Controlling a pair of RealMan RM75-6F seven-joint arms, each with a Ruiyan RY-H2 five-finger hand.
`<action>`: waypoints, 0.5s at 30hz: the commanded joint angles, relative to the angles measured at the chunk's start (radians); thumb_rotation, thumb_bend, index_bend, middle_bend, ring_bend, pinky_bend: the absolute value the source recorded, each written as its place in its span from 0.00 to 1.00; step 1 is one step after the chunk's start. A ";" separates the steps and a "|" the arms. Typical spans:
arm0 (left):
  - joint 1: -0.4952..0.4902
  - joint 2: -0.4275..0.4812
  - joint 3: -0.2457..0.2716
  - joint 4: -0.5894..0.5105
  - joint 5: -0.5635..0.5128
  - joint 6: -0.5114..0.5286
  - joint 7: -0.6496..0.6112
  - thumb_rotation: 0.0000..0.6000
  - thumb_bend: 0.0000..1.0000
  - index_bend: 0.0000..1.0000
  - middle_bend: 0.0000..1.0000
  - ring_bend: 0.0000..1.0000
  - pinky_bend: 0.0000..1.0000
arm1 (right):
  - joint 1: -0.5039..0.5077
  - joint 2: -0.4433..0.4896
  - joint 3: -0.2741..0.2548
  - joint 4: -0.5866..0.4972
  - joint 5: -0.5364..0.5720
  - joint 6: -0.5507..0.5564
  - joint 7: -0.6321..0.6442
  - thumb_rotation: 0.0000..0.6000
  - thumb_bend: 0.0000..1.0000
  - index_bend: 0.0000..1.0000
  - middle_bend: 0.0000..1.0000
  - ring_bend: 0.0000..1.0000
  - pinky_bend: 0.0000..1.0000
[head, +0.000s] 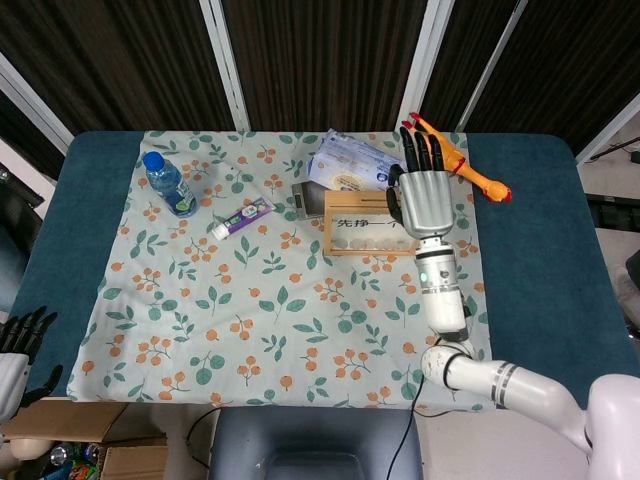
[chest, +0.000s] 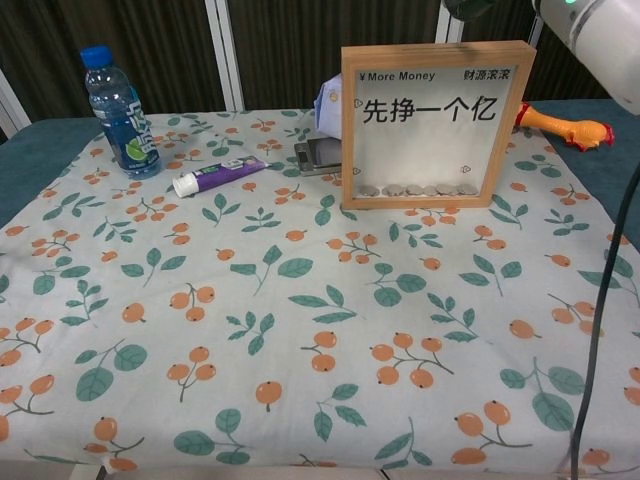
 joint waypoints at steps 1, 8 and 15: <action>0.000 0.001 0.000 0.001 -0.001 -0.001 -0.001 1.00 0.38 0.00 0.00 0.00 0.00 | 0.017 -0.014 -0.008 0.016 0.037 -0.006 -0.020 1.00 0.61 0.79 0.15 0.00 0.00; 0.000 0.000 0.001 0.003 -0.005 -0.007 -0.001 1.00 0.38 0.00 0.00 0.00 0.00 | 0.037 -0.020 -0.031 0.038 0.084 -0.005 -0.022 1.00 0.61 0.79 0.15 0.00 0.00; 0.001 0.004 -0.001 -0.007 -0.008 -0.005 0.010 1.00 0.38 0.00 0.00 0.00 0.00 | 0.053 -0.027 -0.056 0.061 0.108 -0.010 -0.007 1.00 0.61 0.79 0.15 0.00 0.00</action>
